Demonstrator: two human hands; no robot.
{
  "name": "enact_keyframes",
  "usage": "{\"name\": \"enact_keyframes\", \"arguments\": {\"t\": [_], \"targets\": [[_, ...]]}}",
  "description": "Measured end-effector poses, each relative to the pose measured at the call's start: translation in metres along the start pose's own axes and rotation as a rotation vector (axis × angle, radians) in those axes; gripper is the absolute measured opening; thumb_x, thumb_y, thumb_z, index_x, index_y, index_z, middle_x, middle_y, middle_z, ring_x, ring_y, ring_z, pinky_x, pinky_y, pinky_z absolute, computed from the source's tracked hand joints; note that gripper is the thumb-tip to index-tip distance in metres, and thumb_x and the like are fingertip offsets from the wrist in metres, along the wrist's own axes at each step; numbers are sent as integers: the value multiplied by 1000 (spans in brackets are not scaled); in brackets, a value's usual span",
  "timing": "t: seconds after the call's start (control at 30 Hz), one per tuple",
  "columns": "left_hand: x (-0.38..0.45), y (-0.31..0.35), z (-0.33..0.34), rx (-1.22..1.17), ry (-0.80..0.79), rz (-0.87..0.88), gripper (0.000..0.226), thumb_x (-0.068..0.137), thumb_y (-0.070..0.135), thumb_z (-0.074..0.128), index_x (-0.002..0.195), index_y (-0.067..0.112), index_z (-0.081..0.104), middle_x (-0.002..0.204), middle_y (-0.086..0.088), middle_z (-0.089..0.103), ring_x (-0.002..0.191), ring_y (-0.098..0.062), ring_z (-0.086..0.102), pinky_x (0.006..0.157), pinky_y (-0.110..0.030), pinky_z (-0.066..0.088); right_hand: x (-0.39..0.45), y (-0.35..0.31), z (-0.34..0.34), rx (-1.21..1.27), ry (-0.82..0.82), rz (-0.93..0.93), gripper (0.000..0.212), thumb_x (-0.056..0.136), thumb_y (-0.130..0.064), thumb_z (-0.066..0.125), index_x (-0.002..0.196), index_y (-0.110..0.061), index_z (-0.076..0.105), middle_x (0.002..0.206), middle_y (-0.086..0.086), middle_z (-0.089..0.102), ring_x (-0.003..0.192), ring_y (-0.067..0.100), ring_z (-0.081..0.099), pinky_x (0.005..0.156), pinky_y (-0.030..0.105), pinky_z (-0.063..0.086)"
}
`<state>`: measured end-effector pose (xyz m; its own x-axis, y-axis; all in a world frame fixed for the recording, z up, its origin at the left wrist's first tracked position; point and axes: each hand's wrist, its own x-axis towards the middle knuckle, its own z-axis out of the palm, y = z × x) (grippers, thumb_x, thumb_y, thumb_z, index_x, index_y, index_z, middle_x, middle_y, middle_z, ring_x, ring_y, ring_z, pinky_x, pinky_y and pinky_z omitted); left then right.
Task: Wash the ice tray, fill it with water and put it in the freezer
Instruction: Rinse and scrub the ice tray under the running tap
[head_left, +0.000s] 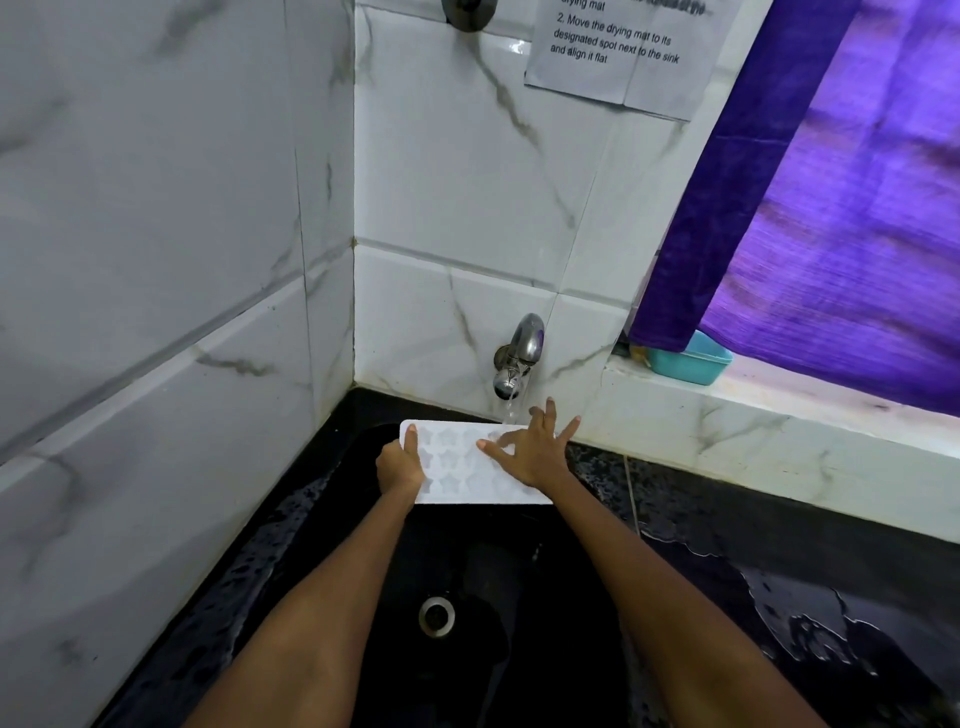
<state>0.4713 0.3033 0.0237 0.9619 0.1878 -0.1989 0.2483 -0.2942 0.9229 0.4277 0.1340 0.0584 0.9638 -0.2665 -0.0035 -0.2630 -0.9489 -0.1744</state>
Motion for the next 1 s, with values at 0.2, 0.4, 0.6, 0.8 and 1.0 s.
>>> {"name": "enact_keyframes", "arguments": {"t": [0.2, 0.4, 0.6, 0.8, 1.0], "targets": [[0, 0, 2, 21, 14, -20, 57, 100, 39, 37, 103, -11, 62, 112, -28, 63, 105, -40, 60, 86, -38, 47, 1, -9, 5, 18, -73, -2, 64, 79, -76, 40, 125, -34, 56, 158, 18, 0, 143, 35, -24, 103, 69, -21], [-2, -3, 9, 9, 23, -49, 59, 100, 41, 37, 105, -13, 62, 111, -28, 64, 106, -41, 60, 86, -39, 48, 0, -11, 18, -16, -59, -2, 71, 81, -75, 39, 134, -29, 47, 158, 19, -4, 143, 38, -23, 104, 70, -15], [5, -12, 2, 7, 49, -58, 58, 100, 37, 38, 100, -16, 62, 108, -32, 63, 103, -44, 60, 85, -42, 47, -2, 8, 10, 195, 133, 107, 44, 91, -55, 44, 113, -22, 63, 152, 12, 26, 147, 31, 1, 114, 60, 5], [4, -14, 6, -38, 24, -18, 57, 101, 34, 39, 83, -14, 63, 98, -33, 64, 98, -44, 61, 83, -41, 46, -6, 1, 30, 130, -16, 171, 58, 91, -61, 37, 138, -26, 41, 157, 20, 0, 144, 39, -17, 111, 67, 3], [8, -27, -10, -21, 57, -27, 57, 100, 35, 41, 52, 5, 42, 71, -20, 53, 93, -44, 61, 78, -42, 46, 3, 0, 26, -15, -62, 85, 56, 87, -65, 40, 126, -27, 56, 155, 21, 9, 145, 40, -14, 107, 73, -2]]}}
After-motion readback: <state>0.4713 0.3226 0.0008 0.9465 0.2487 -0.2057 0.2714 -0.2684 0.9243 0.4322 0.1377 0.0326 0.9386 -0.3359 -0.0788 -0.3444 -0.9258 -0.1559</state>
